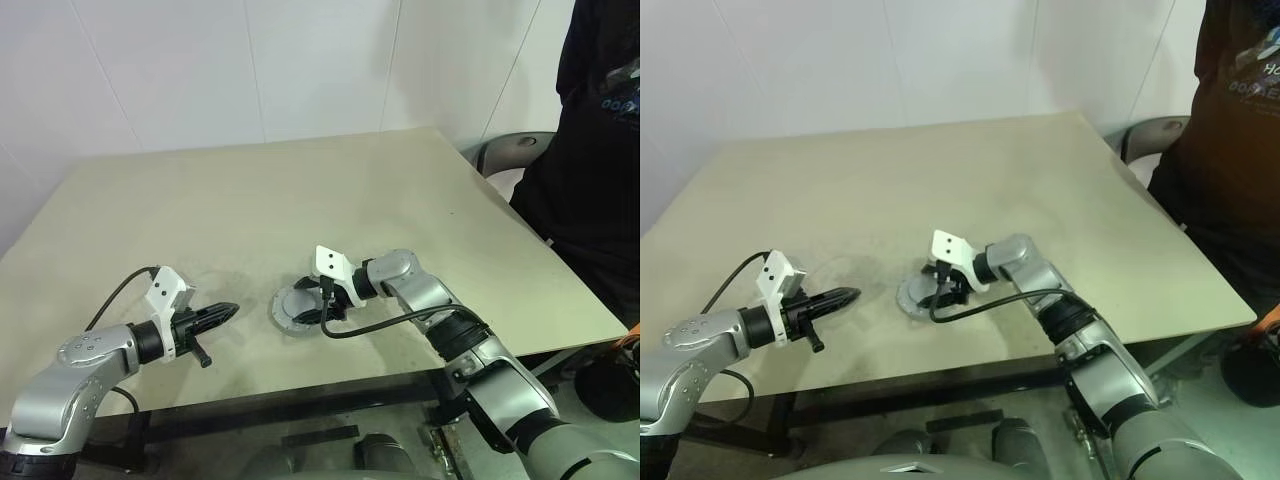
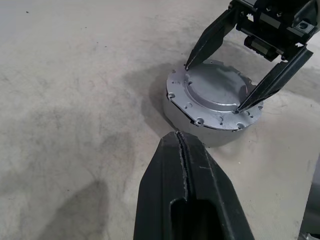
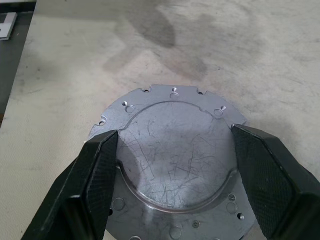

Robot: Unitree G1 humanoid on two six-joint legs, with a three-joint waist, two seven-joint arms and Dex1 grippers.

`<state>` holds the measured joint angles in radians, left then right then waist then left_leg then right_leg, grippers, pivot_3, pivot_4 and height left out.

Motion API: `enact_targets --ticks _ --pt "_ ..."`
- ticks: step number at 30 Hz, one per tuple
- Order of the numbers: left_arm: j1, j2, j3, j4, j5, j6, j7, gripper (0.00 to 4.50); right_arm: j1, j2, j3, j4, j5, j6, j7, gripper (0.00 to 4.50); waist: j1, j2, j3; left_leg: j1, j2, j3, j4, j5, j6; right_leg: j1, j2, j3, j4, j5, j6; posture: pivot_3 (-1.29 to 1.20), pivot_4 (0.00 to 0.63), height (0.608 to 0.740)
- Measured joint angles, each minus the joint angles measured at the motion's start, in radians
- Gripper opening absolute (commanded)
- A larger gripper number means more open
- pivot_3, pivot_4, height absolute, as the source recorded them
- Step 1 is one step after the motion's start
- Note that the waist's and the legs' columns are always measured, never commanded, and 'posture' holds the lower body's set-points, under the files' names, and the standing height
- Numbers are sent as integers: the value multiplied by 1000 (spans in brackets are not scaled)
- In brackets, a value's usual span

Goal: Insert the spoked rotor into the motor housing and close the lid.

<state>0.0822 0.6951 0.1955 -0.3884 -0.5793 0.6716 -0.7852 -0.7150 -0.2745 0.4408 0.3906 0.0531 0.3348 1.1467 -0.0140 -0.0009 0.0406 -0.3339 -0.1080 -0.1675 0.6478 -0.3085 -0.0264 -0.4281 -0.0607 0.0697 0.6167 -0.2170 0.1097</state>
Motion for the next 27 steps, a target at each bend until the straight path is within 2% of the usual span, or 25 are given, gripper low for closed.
enact_targets --ticks 27 --pt "-5 0 -16 1 0 -2 -1 0 1 -3 -8 12 -40 -37 14 3177 1 0 0 0 0 0 0 0 0 0 0 0 0 0 0 0 0 740"
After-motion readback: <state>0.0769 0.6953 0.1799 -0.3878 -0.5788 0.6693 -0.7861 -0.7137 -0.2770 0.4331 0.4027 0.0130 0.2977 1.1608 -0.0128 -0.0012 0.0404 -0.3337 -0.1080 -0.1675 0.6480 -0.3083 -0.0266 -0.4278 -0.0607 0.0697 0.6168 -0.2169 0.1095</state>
